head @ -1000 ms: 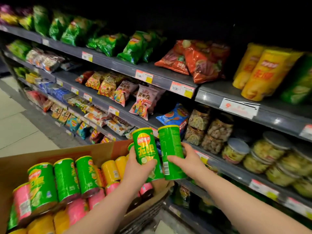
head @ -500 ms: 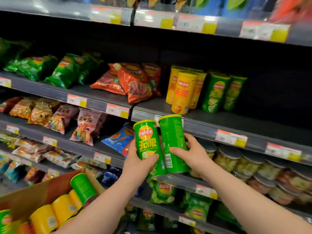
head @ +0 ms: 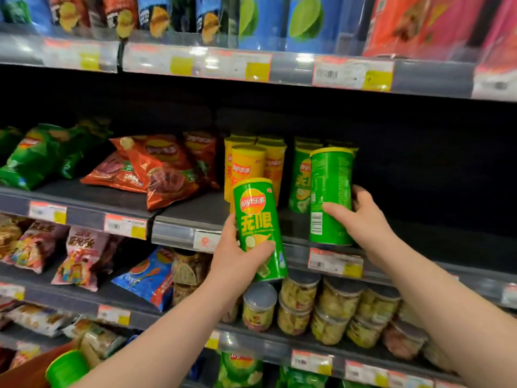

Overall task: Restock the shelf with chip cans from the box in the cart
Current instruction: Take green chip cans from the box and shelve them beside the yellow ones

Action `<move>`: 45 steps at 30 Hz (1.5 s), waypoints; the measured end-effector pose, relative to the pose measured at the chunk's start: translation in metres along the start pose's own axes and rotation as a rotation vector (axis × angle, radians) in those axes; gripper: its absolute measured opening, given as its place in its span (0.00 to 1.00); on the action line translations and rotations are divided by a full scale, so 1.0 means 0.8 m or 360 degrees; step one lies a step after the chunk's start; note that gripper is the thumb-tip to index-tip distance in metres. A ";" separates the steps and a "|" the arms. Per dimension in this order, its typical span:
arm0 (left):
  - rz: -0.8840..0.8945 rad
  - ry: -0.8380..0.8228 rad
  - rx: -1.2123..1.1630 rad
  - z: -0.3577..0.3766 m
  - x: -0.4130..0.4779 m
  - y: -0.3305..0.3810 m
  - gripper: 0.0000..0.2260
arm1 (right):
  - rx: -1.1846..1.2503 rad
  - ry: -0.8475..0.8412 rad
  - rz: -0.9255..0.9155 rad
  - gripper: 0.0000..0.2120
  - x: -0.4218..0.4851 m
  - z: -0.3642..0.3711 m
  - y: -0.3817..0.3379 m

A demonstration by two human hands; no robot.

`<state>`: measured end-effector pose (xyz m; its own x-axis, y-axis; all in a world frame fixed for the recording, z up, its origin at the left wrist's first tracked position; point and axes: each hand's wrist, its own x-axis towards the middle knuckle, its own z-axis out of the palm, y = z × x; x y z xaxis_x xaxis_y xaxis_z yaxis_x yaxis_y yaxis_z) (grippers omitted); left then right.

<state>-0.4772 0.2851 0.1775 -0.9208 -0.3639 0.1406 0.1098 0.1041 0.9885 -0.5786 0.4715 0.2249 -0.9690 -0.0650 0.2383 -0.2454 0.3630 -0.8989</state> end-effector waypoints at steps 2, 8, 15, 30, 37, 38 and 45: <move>0.0016 0.0001 -0.0003 0.008 0.006 0.002 0.27 | -0.0007 0.0061 0.0008 0.34 0.020 -0.008 0.007; 0.0067 -0.0007 0.0000 0.020 0.016 0.008 0.29 | -0.0094 0.0092 0.0129 0.32 0.073 -0.014 0.030; 0.0040 -0.0028 0.0013 0.027 0.027 0.009 0.26 | -0.0207 0.0139 0.0132 0.41 0.110 -0.005 0.054; 0.0043 -0.0101 -0.0018 0.042 0.033 0.015 0.28 | -0.0410 -0.0134 0.0168 0.38 0.118 -0.023 0.071; 0.0062 -0.0105 0.0018 0.046 0.032 0.016 0.29 | -0.0369 -0.0174 0.0177 0.33 0.125 -0.025 0.073; 0.0063 -0.0106 0.0021 0.046 0.032 0.016 0.29 | -0.0369 -0.0142 0.0159 0.32 0.126 -0.025 0.074; 0.0062 -0.0103 0.0008 0.047 0.034 0.018 0.29 | -0.0415 -0.0015 0.0125 0.31 0.135 -0.014 0.076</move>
<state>-0.5144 0.3114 0.1930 -0.9381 -0.2991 0.1747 0.1441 0.1219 0.9820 -0.6983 0.4970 0.2000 -0.9853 -0.0352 0.1669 -0.1549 0.5942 -0.7892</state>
